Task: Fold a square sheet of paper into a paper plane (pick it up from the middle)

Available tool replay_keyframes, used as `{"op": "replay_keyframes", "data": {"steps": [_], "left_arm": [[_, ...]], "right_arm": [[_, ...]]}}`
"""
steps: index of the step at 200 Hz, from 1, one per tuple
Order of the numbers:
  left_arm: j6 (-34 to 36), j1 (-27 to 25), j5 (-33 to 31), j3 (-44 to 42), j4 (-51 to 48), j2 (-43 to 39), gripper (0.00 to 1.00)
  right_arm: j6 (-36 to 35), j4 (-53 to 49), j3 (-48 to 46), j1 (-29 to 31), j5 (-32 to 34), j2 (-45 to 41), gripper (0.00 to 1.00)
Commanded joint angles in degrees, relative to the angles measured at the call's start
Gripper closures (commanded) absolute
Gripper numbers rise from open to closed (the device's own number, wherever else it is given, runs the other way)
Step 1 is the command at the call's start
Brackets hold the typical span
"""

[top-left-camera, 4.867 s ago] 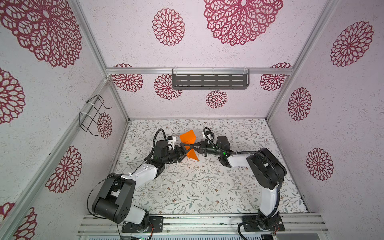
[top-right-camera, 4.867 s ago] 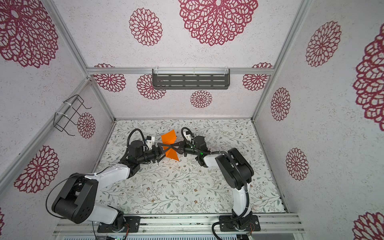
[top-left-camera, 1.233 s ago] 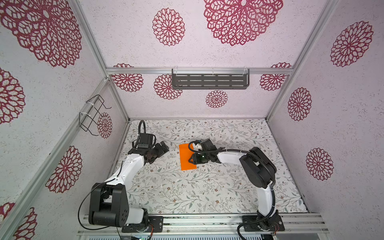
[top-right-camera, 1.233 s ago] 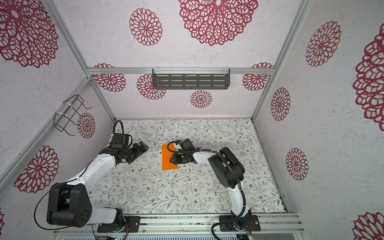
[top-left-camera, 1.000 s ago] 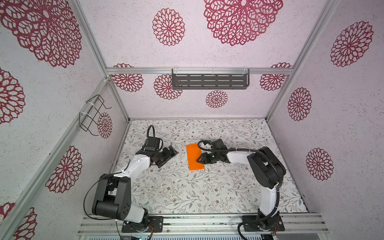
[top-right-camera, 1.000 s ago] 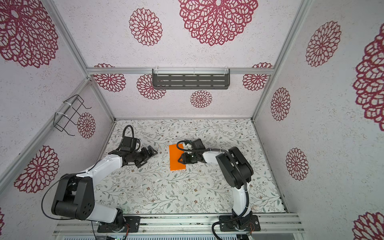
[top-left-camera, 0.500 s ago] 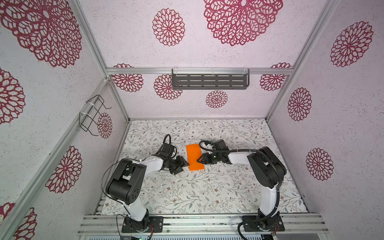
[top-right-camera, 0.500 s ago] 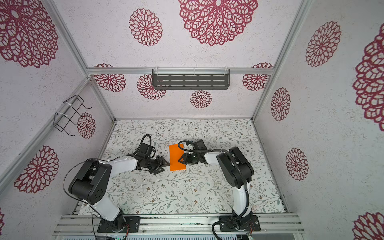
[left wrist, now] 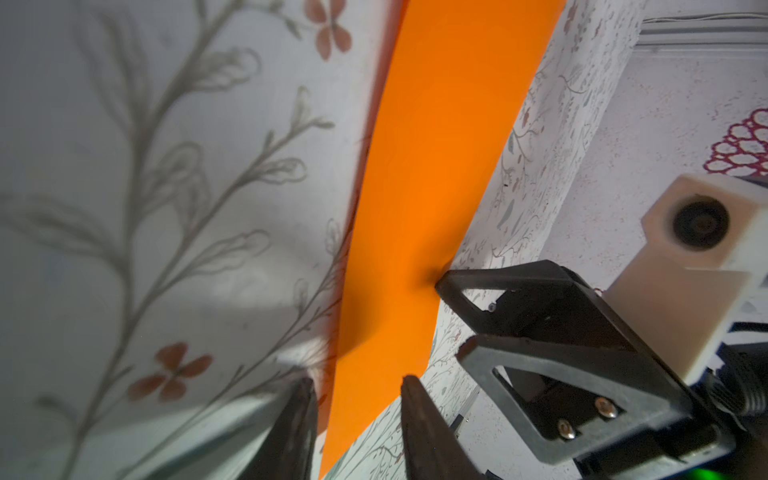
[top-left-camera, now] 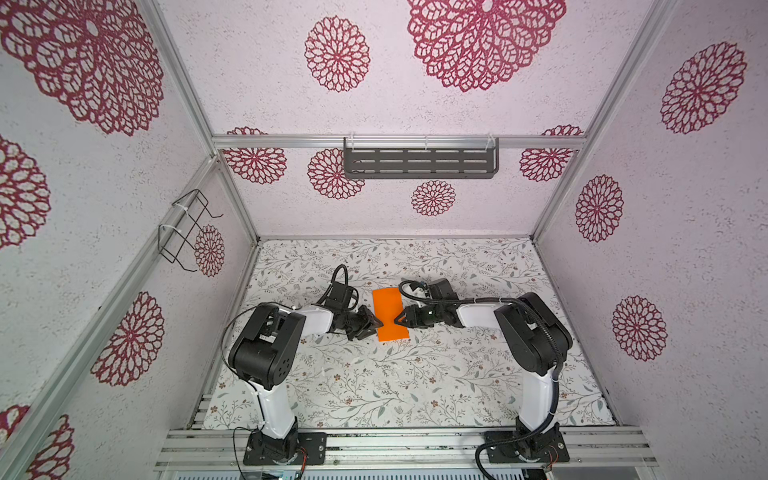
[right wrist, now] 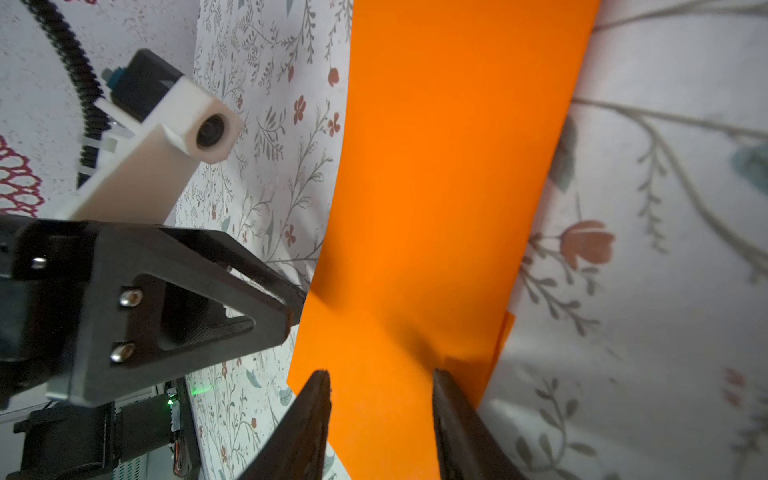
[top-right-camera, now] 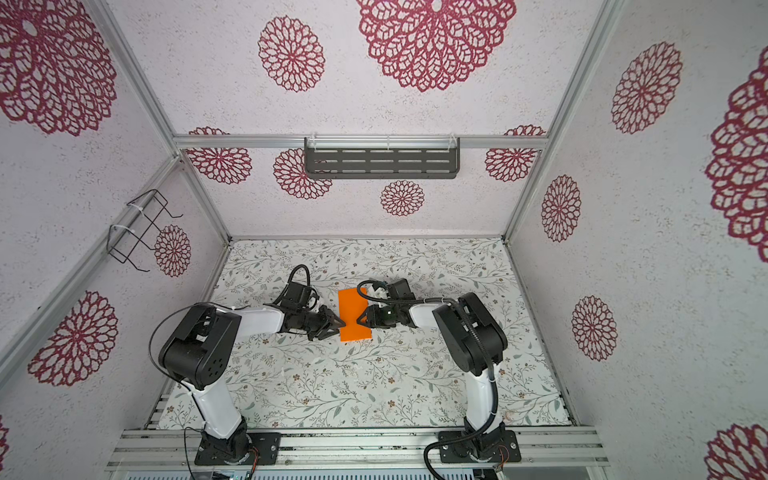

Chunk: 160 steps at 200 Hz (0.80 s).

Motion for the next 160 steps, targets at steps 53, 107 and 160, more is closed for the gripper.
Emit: {"op": "replay_keyframes", "data": {"steps": [53, 107, 160], "left_arm": [[-2.43, 1.35, 4.35, 1.52, 10.81, 3.99, 0.68], [-3.41, 2.17, 5.37, 0.50, 14.02, 4.84, 0.77], [-2.29, 2.14, 4.47, 2.78, 6.92, 6.63, 0.93]], "right_arm": [[-0.38, -2.44, -1.32, -0.74, -1.58, 3.27, 0.54], [-1.90, -3.04, -0.51, -1.34, -2.25, 3.71, 0.53], [-6.00, -3.48, 0.98, -1.23, 1.49, 0.28, 0.45]]}}
